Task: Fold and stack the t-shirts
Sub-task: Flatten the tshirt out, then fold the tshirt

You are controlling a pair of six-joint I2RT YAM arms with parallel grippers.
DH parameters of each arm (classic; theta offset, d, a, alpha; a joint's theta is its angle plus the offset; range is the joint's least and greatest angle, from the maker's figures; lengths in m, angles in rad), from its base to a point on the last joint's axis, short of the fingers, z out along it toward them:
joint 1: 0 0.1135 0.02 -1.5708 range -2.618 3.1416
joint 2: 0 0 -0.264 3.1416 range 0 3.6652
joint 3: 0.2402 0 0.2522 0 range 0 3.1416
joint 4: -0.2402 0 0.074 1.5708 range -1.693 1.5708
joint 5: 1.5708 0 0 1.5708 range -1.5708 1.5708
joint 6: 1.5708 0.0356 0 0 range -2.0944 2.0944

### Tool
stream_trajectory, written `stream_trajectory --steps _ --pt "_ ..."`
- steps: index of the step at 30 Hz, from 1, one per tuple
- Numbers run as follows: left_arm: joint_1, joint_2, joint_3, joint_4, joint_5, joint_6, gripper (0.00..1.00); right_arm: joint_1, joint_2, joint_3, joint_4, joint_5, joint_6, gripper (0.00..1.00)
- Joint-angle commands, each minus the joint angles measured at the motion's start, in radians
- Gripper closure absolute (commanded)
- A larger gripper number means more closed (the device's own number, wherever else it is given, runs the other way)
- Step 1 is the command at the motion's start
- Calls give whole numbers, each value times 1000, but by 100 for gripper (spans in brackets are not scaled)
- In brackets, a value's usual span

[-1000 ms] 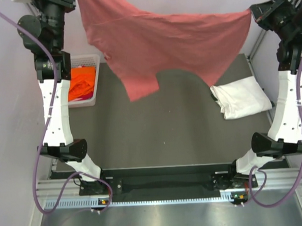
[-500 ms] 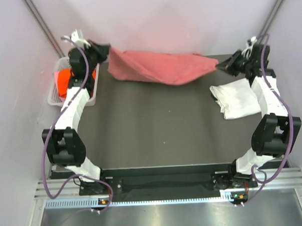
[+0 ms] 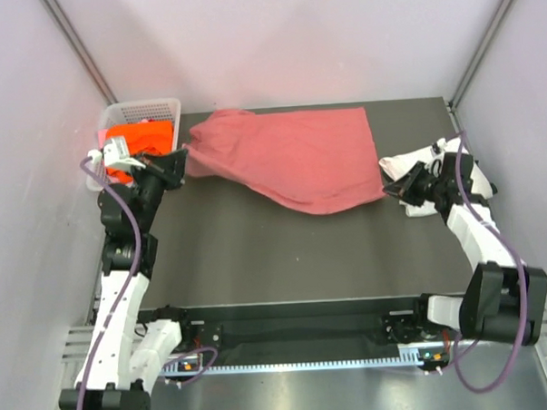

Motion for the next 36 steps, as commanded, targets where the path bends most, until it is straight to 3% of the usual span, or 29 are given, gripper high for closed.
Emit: stream_trajectory --steps 1,5,8,15,23,30,36 --pt "1 -124 -46 -135 -8 29 100 -10 -132 -67 -25 66 -99 100" --pt "1 -215 12 -508 -38 84 100 -10 -290 -153 -114 155 -130 100" --pt "3 -284 33 -661 -56 109 100 -10 -384 -207 -171 215 -134 100" --pt "3 -382 121 -834 -67 93 100 -8 -567 -285 -251 232 -107 100" --pt "3 -367 116 -862 -77 93 100 -8 -519 -284 -246 275 -96 100" --pt "3 -310 11 -769 -61 77 100 -8 -426 -274 -199 316 -96 100" --pt "3 -223 15 -698 -81 70 100 -4 -361 -242 -162 322 -99 100"
